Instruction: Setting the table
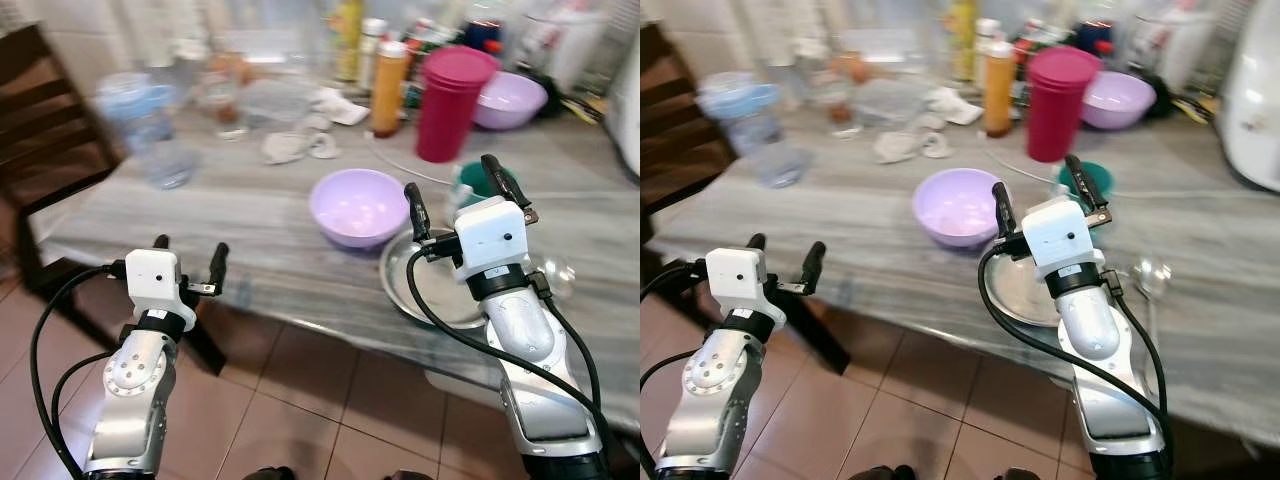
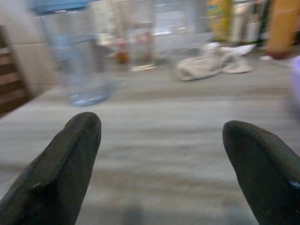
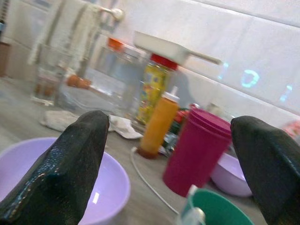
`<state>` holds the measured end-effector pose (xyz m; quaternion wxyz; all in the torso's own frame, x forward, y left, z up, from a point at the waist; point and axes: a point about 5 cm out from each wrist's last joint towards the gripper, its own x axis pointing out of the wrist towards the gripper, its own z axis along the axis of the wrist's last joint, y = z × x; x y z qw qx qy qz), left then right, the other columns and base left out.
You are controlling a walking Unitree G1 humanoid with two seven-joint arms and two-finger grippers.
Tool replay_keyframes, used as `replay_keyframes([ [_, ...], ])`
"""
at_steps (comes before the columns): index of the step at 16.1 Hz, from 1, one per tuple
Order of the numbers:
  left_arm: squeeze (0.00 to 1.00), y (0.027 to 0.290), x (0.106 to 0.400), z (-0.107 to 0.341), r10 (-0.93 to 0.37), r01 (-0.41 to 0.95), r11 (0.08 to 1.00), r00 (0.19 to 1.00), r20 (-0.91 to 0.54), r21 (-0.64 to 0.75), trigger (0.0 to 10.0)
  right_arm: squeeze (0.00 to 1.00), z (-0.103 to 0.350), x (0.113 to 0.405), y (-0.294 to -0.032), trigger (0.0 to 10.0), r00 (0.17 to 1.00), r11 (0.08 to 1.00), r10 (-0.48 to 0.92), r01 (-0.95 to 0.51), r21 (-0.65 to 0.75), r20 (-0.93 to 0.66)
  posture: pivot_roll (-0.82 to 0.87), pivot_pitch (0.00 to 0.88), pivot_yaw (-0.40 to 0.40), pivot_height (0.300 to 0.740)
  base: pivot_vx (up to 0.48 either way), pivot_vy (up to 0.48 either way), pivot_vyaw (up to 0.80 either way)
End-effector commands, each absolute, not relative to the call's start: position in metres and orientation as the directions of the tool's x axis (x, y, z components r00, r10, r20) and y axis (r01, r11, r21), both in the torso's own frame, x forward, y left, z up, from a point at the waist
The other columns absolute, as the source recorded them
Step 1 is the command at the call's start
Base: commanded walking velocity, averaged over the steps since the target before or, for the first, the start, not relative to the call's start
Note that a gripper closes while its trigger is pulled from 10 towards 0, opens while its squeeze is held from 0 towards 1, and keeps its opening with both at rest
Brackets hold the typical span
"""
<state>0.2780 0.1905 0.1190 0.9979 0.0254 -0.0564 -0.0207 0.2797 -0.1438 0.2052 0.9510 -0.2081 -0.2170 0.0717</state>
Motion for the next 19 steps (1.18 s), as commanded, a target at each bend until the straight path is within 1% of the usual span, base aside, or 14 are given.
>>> replay_keyframes([
  [1,0.0,0.194,0.279,0.117,-0.007,0.0,0.998,0.995,0.1,0.066,10.0,0.17,0.209,0.28,-0.141,10.0,0.888,0.9,0.244,-0.058,-0.432,0.39,-0.18,0.073,0.063,0.74,0.0,0.0,0.8],
  [2,0.0,0.193,0.279,0.118,-0.01,0.002,0.997,0.994,0.107,0.074,10.0,0.0,0.21,0.281,-0.139,10.0,0.884,0.898,0.254,-0.065,-0.435,0.392,-0.18,0.073,0.063,0.74,0.0,0.0,0.8],
  [6,0.0,0.196,0.281,0.117,0.061,-0.077,0.987,0.991,0.118,0.138,10.0,0.0,0.209,0.281,-0.135,10.0,0.879,0.897,0.273,-0.086,-0.435,0.39,-0.18,0.066,0.062,0.74,0.0,0.0,0.8],
  [17,0.0,0.205,0.285,0.112,0.164,-0.184,0.966,0.979,0.12,0.18,10.0,0.0,0.207,0.281,-0.13,10.0,0.877,0.898,0.288,-0.108,-0.426,0.385,-0.19,0.069,0.066,0.74,0.0,0.0,0.8],
  [19,0.0,0.21,0.284,0.108,0.211,-0.229,0.954,0.971,0.11,0.192,10.0,0.0,0.207,0.281,-0.13,10.0,0.876,0.899,0.294,-0.118,-0.422,0.382,-0.19,0.069,0.065,0.74,0.0,0.0,0.8],
])
